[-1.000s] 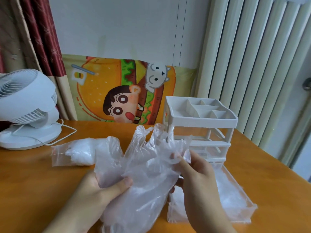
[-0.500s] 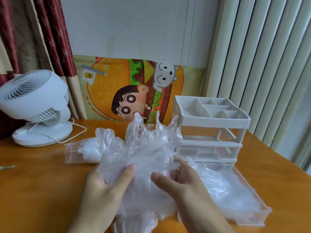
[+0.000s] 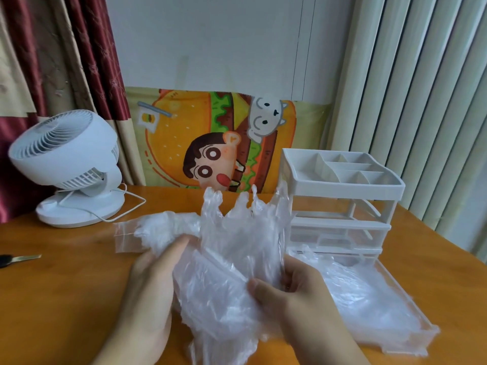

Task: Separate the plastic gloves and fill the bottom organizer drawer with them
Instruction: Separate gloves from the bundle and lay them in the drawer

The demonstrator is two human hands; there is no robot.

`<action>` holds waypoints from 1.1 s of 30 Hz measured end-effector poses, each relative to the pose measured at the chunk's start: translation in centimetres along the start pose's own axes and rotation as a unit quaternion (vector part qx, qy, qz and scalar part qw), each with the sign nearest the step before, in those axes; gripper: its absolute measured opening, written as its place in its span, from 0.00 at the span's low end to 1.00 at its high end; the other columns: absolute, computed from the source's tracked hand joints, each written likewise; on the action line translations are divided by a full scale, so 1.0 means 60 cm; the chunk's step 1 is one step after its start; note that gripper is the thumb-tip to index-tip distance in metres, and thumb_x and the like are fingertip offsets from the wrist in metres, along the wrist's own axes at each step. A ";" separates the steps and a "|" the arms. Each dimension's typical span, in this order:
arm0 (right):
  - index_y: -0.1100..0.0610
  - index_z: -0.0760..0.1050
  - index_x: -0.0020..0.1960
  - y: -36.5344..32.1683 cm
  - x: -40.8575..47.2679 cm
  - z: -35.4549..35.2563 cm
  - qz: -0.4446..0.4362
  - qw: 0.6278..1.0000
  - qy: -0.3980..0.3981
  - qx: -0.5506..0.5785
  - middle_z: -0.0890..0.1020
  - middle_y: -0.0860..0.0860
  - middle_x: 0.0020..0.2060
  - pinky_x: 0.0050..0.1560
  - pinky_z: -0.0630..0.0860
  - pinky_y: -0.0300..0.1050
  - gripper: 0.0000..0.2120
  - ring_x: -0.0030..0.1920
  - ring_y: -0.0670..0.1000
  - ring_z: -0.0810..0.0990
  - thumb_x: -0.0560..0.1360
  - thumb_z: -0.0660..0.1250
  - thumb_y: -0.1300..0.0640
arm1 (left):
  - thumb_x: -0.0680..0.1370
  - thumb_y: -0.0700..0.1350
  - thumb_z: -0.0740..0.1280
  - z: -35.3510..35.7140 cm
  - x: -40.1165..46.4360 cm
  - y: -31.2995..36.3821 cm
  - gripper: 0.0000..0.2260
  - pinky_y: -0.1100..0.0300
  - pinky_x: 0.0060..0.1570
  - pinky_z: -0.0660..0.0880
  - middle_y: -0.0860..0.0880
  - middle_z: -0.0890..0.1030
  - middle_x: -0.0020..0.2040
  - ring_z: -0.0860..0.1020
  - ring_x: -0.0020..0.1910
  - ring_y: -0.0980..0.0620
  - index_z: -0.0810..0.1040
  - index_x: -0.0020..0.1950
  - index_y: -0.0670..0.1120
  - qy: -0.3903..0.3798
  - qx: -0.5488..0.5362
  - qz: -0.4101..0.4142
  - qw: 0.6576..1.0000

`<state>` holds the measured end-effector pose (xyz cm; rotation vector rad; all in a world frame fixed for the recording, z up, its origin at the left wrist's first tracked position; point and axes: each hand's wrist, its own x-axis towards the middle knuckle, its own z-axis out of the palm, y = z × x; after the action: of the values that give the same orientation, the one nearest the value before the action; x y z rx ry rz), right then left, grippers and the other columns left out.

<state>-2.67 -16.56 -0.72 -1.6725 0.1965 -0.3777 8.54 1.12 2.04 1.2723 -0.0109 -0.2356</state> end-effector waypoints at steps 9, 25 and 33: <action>0.54 0.86 0.45 0.003 0.005 -0.012 -0.014 0.999 0.044 0.016 0.87 0.57 0.38 0.40 0.79 0.51 0.09 0.38 0.59 0.86 0.75 0.75 0.68 | 0.60 0.51 0.83 0.002 -0.077 -0.038 0.33 0.58 0.23 0.70 0.35 0.84 0.43 0.77 0.29 0.39 0.80 0.61 0.42 -0.171 0.101 -0.027 0.980; 0.59 0.85 0.45 0.000 0.005 -0.012 -0.016 0.999 -0.012 0.044 0.86 0.56 0.36 0.35 0.77 0.44 0.08 0.35 0.52 0.83 0.67 0.75 0.58 | 0.73 0.38 0.75 0.017 -0.080 -0.033 0.13 0.46 0.55 0.79 0.40 0.87 0.51 0.87 0.49 0.39 0.86 0.57 0.44 -0.102 0.036 0.006 0.994; 0.65 0.76 0.42 -0.016 0.006 -0.014 0.002 0.984 0.072 0.162 0.75 0.61 0.38 0.44 0.66 0.56 0.20 0.40 0.58 0.72 0.73 0.71 0.46 | 0.72 0.37 0.75 0.012 -0.069 -0.039 0.11 0.46 0.59 0.77 0.43 0.88 0.53 0.87 0.52 0.41 0.88 0.52 0.48 -0.069 0.004 0.079 0.994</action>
<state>-2.75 -17.31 0.34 -1.3243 0.2322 -0.5005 4.00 0.54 0.54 1.2541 -0.2307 -0.1858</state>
